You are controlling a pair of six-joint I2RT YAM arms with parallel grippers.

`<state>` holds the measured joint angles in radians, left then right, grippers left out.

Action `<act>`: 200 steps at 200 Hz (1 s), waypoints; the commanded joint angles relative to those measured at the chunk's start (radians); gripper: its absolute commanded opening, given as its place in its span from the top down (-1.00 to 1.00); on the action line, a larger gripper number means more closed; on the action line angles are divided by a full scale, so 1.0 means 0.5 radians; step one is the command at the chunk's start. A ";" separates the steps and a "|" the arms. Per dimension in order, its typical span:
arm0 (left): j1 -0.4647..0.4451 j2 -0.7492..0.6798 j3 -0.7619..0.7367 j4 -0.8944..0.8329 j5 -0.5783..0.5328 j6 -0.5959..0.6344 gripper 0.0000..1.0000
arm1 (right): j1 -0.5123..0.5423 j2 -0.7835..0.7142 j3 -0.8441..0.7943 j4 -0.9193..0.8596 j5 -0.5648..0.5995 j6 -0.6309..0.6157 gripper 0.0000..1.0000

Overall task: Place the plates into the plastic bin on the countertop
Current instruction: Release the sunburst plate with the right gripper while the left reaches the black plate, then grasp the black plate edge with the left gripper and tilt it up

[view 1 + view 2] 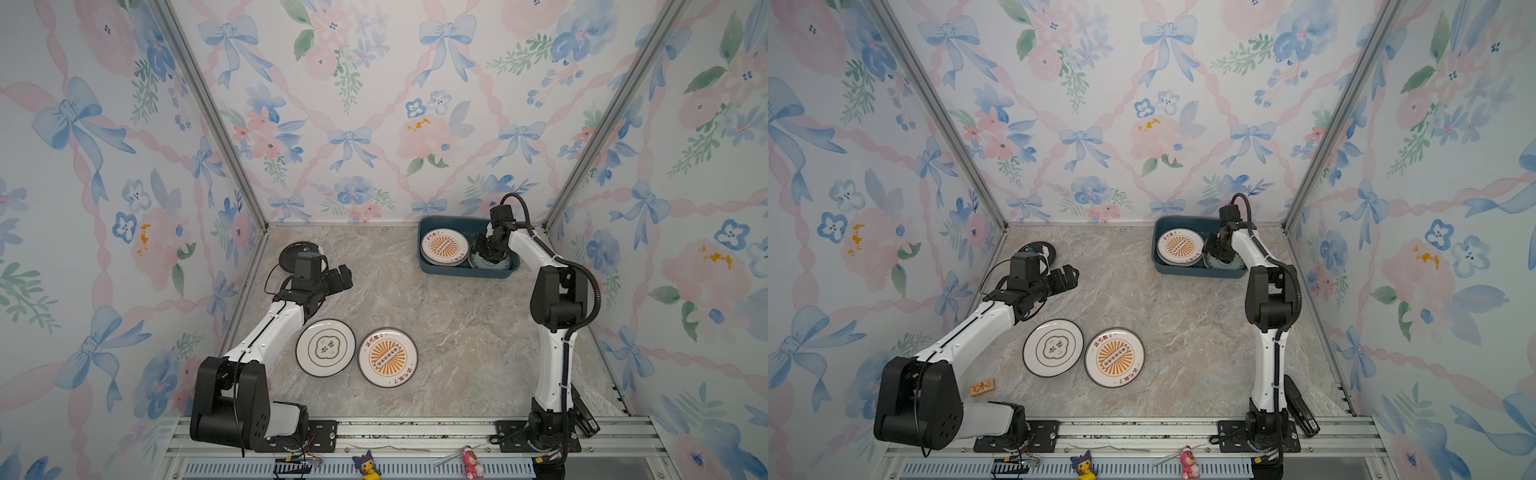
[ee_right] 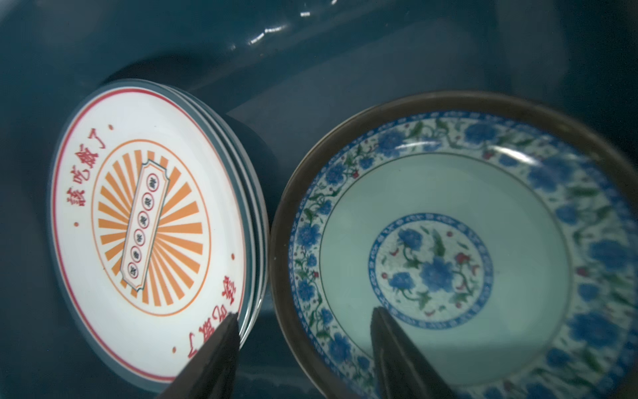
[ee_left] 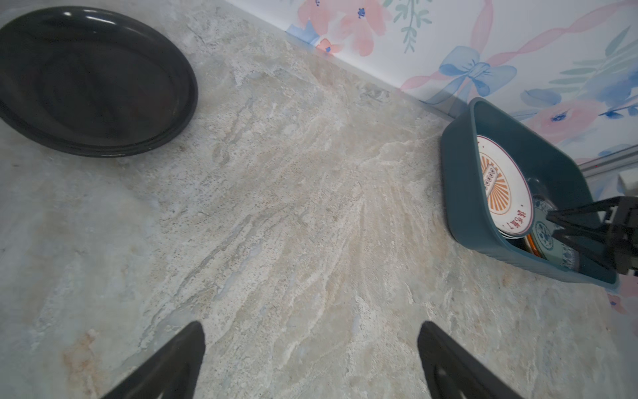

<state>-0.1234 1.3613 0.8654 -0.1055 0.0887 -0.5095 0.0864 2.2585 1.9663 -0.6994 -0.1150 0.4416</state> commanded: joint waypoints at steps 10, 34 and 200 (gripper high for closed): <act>0.186 0.107 -0.064 0.113 -0.057 -0.079 -0.96 | 0.028 -0.374 -0.138 0.016 0.088 -0.086 -0.21; 0.368 0.229 -0.065 0.228 -0.017 -0.141 -0.96 | 0.049 -0.604 -0.331 0.091 0.078 -0.105 -0.21; 0.870 1.216 0.394 0.656 0.230 -0.686 -0.74 | 0.047 -1.385 -1.208 0.398 -0.146 -0.088 -0.23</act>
<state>0.3138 1.9018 1.0225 0.2256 0.1768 -0.8139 0.1131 1.5791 1.3918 -0.5270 -0.1566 0.4015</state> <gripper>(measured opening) 0.881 0.613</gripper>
